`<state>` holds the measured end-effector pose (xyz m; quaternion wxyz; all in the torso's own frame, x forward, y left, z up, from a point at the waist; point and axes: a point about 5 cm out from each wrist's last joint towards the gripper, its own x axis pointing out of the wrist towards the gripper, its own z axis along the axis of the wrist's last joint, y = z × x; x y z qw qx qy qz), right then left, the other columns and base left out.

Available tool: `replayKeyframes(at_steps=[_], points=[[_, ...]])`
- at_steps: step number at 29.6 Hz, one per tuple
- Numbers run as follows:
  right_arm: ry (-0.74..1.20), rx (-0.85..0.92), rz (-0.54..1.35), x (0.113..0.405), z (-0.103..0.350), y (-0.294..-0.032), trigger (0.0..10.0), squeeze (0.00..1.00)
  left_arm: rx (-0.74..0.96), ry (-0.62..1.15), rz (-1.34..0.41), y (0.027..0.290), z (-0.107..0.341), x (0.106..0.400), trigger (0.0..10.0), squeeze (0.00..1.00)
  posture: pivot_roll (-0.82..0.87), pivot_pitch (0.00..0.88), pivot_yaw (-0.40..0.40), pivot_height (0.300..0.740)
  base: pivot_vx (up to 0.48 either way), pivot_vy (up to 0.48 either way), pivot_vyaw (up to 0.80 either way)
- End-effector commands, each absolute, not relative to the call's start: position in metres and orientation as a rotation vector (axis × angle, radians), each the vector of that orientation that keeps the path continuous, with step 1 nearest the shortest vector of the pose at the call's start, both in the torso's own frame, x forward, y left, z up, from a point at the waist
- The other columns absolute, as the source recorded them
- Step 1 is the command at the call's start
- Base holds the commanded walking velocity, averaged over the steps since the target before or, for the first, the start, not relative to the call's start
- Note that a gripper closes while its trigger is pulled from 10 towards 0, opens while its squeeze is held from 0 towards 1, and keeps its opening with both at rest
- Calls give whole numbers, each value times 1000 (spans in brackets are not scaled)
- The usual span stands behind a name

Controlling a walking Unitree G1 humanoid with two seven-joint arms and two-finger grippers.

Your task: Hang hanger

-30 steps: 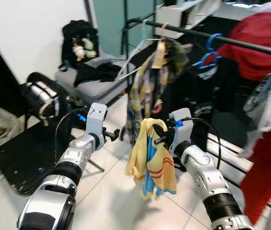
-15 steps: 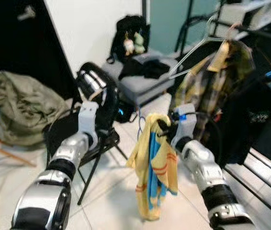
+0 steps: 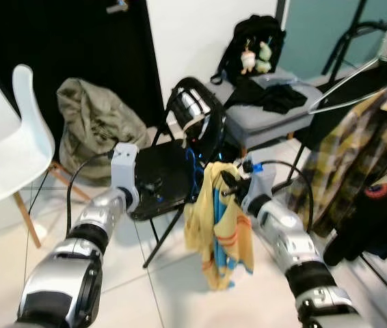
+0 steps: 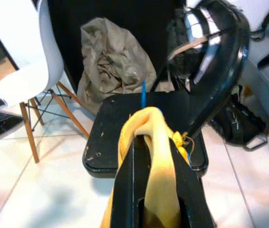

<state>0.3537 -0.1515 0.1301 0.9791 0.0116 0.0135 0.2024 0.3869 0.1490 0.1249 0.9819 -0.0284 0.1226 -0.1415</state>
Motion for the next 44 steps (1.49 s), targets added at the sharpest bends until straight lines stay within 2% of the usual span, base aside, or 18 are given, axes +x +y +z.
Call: replayKeyframes(at_steps=[1, 3, 6, 7, 8, 9, 10, 12, 20, 21, 22, 23, 26, 27, 32, 36, 41, 44], points=[[-26, 26, 440, 341, 135, -151, 10000, 0, -69, 225, -230, 165, 114, 377, 10000, 0, -45, 108, 46, 740, 0, 0, 775], [-27, 23, 448, 312, 131, -158, 10000, 0, -106, 165, -230, 169, 107, 358, 10000, 0, -44, 118, 36, 740, 0, 0, 769], [-25, 27, 449, 300, 130, -159, 10000, 0, -117, 142, -235, 169, 105, 347, 10000, 0, -44, 118, 36, 740, 0, 0, 769], [-18, 32, 453, 283, 128, -158, 10000, 0, -141, 136, -243, 168, 98, 323, 10000, 0, -54, 128, 33, 740, 0, 0, 769], [-18, 32, 453, 283, 128, -158, 10000, 0, -141, 136, -243, 168, 98, 323, 10000, 0, -54, 128, 33, 740, 0, 0, 769], [-7, 28, 456, 265, 125, -154, 10000, 0, -157, 138, -251, 166, 89, 293, 10000, 0, -52, 134, 24, 740, 0, 0, 763], [-7, 28, 456, 265, 125, -154, 10000, 0, -157, 138, -251, 166, 89, 293, 10000, 0, -52, 134, 24, 740, 0, 0, 763], [1, 30, 432, 245, 123, -153, 10000, 0, -192, 95, -221, 161, 86, 254, 10000, 0, -47, 142, 10, 740, 0, 0, 769], [21, 17, 417, 244, 121, -156, 10000, 0, -175, 16, -157, 156, 94, 253, 10000, 0, -54, 131, -21, 740, 0, 0, 769], [38, 2, 416, 243, 120, -157, 10000, 0, -169, 28, -153, 154, 94, 249, 10000, 0, -82, 111, -64, 740, 0, 0, 769], [38, 2, 416, 243, 120, -157, 10000, 0, -169, 28, -153, 154, 94, 249, 10000, 0, -82, 111, -64, 740, 0, 0, 769], [55, -10, 413, 242, 118, -158, 10000, 0, -156, 35, -145, 152, 94, 246, 10000, 0, -95, 102, -99, 740, 0, 0, 769], [66, -19, 411, 243, 117, -159, 10000, 0, -141, 36, -138, 151, 94, 246, 10000, 0, -97, 101, -105, 740, 0, 0, 769], [76, -38, 417, 244, 115, -161, 10000, 0, -124, 29, -129, 148, 94, 247, 10000, 0, -90, 86, -139, 740, 0, 0, 763], [84, -51, 426, 251, 118, -166, 10000, 0, -93, 35, -124, 141, 96, 247, 10000, 0, -53, 68, -179, 740, 0, 0, 763], [80, -44, 425, 255, 120, -167, 10000, 0, -83, 42, -138, 138, 97, 248, 10000, 0, -49, 70, -175, 740, 0, 0, 763], [41, -16, 409, 264, 128, -169, 10000, 0, -94, 28, -181, 138, 103, 255, 10000, 0, -43, 74, -132, 740, 0, 0, 763], [-50, 34, 382, 279, 147, -175, 10000, 0, -95, -36, -234, 141, 117, 274, 10000, 0, -55, 71, -65, 740, 0, 0, 748]])
